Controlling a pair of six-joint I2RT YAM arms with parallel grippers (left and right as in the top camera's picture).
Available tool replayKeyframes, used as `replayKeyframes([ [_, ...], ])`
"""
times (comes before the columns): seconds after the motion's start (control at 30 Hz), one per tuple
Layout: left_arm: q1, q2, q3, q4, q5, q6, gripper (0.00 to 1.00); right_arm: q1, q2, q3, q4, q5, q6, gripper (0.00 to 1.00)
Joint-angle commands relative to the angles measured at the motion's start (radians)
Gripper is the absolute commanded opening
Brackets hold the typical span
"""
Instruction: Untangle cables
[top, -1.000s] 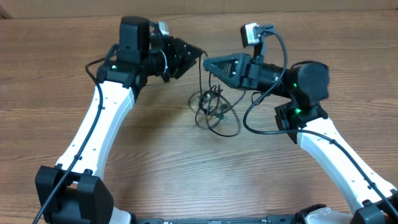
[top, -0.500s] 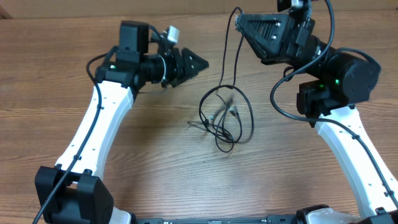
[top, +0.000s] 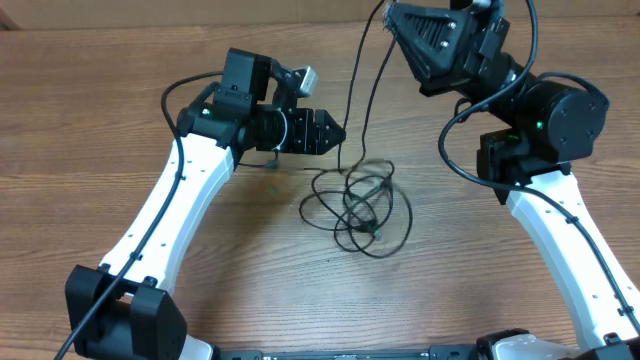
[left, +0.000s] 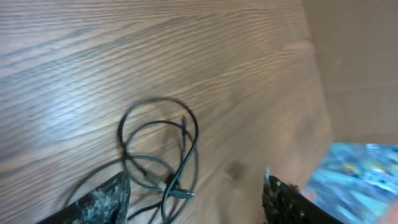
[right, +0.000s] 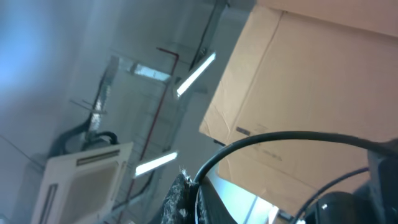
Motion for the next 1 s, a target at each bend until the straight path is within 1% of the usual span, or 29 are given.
replayKeyframes([
  [0.0, -0.012, -0.001, 0.013, -0.015, -0.099, 0.037, 0.66, -0.003, -0.009, 0.026, 0.011, 0.088, 0.079, 0.04],
  [0.1, -0.010, 0.019, 0.012, -0.047, -0.249, -0.022, 0.64, -0.003, -0.009, 0.033, 0.011, 0.097, 0.100, 0.04],
  [0.13, 0.002, 0.023, 0.012, -0.047, -0.305, -0.054, 0.67, -0.005, -0.009, 0.037, 0.011, 0.089, 0.100, 0.04],
  [0.23, 0.056, 0.018, 0.036, -0.054, -0.275, -0.053, 0.67, -0.011, -0.009, 0.037, -0.009, 0.046, 0.083, 0.04],
  [0.3, 0.104, 0.011, 0.071, -0.073, -0.190, -0.053, 0.66, -0.017, -0.009, 0.037, -0.065, 0.013, 0.014, 0.04],
  [0.33, 0.150, 0.006, 0.113, -0.089, -0.060, -0.053, 0.67, -0.017, -0.009, 0.037, -0.156, -0.008, -0.102, 0.04],
  [0.37, 0.177, 0.005, 0.140, -0.094, 0.032, -0.053, 0.67, -0.017, -0.009, 0.037, -0.238, -0.016, -0.183, 0.04],
  [0.4, 0.219, 0.004, 0.183, -0.092, 0.184, -0.075, 0.67, -0.017, -0.009, 0.037, -0.389, -0.018, -0.290, 0.03],
  [0.43, 0.241, 0.004, 0.203, -0.087, 0.244, -0.119, 0.67, -0.017, -0.008, 0.037, -0.518, -0.009, -0.364, 0.04],
  [0.5, 0.267, 0.004, 0.222, -0.083, 0.282, -0.214, 0.67, -0.017, -0.008, 0.037, -0.688, 0.028, -0.454, 0.04],
  [0.53, 0.272, 0.004, 0.224, -0.090, 0.281, -0.307, 0.70, -0.012, -0.008, 0.037, -0.825, 0.083, -0.524, 0.04],
  [0.6, 0.265, 0.005, 0.224, -0.100, 0.282, -0.338, 0.70, -0.001, -0.006, 0.037, -0.902, 0.130, -0.576, 0.04],
  [0.67, 0.245, 0.005, 0.224, -0.098, 0.282, -0.329, 0.66, 0.015, -0.003, 0.037, -0.941, 0.173, -0.629, 0.04],
  [0.77, 0.212, 0.005, 0.224, -0.075, 0.280, -0.273, 0.67, 0.051, 0.009, 0.037, -0.988, 0.205, -0.689, 0.04],
  [0.8, 0.201, 0.005, 0.224, -0.065, 0.281, -0.246, 0.66, 0.062, 0.014, 0.037, -1.003, 0.216, -0.692, 0.04],
  [0.9, 0.158, 0.005, 0.224, -0.050, 0.282, -0.190, 0.57, 0.096, 0.040, 0.036, -1.047, 0.269, -0.691, 0.04],
  [0.97, 0.124, 0.005, 0.224, -0.029, 0.280, -0.140, 0.57, 0.108, 0.064, 0.037, -1.045, 0.271, -0.690, 0.04],
])
